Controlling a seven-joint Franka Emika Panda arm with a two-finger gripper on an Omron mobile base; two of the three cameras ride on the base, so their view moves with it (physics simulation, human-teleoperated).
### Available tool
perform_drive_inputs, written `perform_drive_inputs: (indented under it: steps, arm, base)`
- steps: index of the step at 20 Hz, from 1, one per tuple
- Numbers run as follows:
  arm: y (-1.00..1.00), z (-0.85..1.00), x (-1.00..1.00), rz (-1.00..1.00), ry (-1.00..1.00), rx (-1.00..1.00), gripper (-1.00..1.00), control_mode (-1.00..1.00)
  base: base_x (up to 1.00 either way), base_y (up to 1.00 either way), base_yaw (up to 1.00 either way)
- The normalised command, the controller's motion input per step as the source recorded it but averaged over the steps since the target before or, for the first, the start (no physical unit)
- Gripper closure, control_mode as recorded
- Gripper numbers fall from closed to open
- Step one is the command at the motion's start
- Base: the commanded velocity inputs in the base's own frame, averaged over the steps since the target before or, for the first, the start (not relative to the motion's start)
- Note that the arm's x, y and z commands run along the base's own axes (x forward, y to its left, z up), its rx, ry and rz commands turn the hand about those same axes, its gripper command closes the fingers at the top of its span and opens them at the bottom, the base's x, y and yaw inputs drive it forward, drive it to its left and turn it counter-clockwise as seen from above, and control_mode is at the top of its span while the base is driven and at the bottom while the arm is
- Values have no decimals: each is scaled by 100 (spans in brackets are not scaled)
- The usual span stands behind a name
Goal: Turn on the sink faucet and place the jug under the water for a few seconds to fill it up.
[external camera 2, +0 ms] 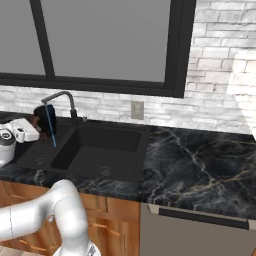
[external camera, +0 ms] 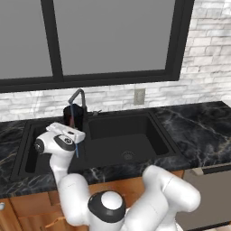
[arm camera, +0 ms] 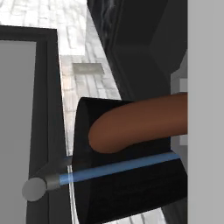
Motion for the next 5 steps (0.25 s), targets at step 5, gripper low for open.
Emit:
perform_drive_inputs:
  steps: [5]
  arm:
    - [0,-2,-10,1,-3,0,100,-100]
  base:
    - [0,0,0]
